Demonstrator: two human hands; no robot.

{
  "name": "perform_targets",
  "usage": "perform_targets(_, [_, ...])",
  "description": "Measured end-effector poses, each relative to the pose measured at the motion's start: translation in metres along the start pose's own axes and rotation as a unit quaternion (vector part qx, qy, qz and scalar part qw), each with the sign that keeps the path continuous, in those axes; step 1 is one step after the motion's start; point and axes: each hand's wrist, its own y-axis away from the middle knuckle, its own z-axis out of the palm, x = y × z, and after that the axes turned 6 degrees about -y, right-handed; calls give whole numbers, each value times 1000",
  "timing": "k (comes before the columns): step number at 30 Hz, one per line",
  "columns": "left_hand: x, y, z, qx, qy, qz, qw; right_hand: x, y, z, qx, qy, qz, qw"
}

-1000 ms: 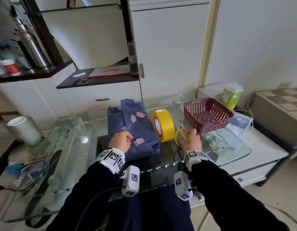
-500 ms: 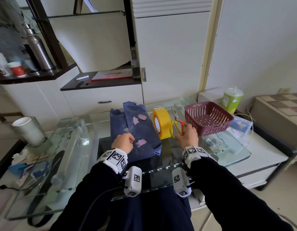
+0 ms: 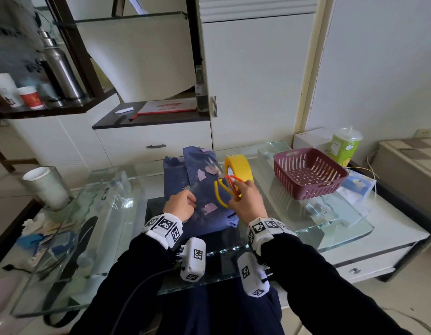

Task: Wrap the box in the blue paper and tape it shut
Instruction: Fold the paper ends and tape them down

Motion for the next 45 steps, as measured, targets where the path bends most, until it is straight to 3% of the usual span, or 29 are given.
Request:
perform_targets(5, [8,8,5,-15,48,16,999,-8,4,15,-50,30,2,998])
perform_targets(16, [25,11,11,-2,134,17,991,-2,9,20,-31,141,14,989])
perform_targets(22, [27,14,4,81,63,-19,995,-5,-8,-3,45,98,17,994])
perform_targets(30, [42,12,-10,36,66,40,996,-4,-23,-22,132,101,45,985])
perform_targets(37, [62,13,-13,-4,119,68,991,6,-15,-17,39,18,166,985])
perform_targets(45, [64,15,-1,17,141,55,988,4,17,0,-29,-141,155,977])
